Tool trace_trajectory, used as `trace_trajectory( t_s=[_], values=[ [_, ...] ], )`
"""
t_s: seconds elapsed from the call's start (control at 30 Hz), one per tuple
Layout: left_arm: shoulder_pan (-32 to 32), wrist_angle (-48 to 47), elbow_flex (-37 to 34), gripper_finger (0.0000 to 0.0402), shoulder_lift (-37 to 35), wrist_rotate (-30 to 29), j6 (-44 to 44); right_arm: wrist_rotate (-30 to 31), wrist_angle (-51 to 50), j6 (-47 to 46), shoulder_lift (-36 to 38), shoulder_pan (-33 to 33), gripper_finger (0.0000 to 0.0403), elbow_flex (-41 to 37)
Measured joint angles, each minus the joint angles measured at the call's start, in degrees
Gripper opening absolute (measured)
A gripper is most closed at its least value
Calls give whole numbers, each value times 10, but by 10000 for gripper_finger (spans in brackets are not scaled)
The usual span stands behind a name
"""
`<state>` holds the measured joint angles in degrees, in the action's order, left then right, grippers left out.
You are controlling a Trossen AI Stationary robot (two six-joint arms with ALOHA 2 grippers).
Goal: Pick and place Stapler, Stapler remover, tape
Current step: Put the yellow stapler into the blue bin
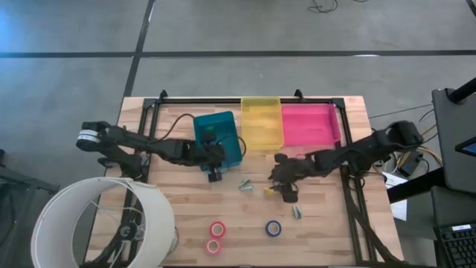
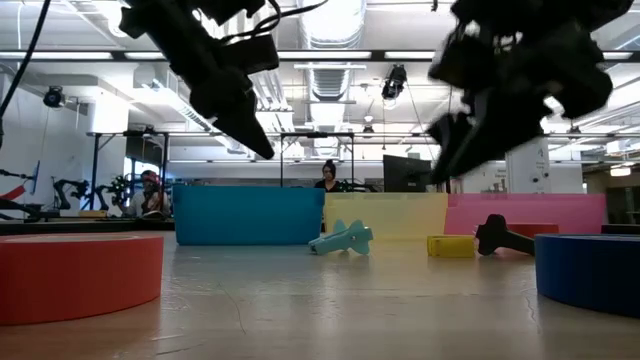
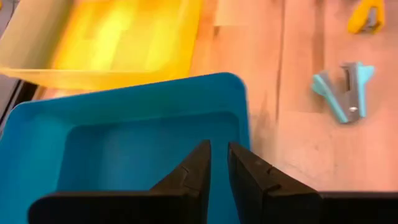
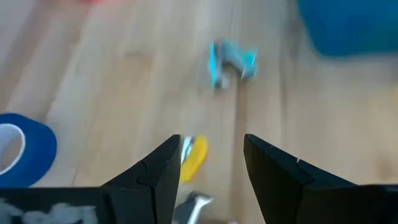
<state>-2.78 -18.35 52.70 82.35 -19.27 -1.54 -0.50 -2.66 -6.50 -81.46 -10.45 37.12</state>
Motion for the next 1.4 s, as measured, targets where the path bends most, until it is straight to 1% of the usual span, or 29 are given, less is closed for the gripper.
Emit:
trace_trajectory(
  t_s=[0.1,0.2,0.37,0.63,0.77,0.97,1.07,1.17,1.23,1.3,1.33,1.4],
  values=[
    [-6,0,-5,55,0,0,0,5,1,-48,-46,-18,173,0],
    [-6,1,-6,56,0,0,-1,14,-2,-38,-84,-33,173,12],
    [-5,11,-5,57,0,-1,0,68,-2,-22,-126,-46,173,39],
    [-5,14,-5,58,0,-1,2,71,-9,-23,-166,-46,166,57],
    [-5,14,-5,55,0,-1,2,71,-11,-23,-173,-46,145,57],
    [-5,14,-5,53,0,-1,2,64,-13,-22,-170,-46,95,57],
    [-5,14,-5,53,0,-1,6,63,-15,-4,-164,-46,71,59],
    [-5,14,-4,53,0,-2,23,64,-14,22,-158,-46,59,64],
    [-6,14,-1,53,-4,-11,35,67,24,45,-158,-43,58,67],
    [-7,12,0,53,-12,-30,46,68,90,89,-158,-39,59,73],
    [-8,13,1,53,-18,-40,50,75,126,114,-158,-37,59,74],
    [-9,9,2,53,-30,-56,51,107,209,154,-164,-32,60,76]
  ],
)
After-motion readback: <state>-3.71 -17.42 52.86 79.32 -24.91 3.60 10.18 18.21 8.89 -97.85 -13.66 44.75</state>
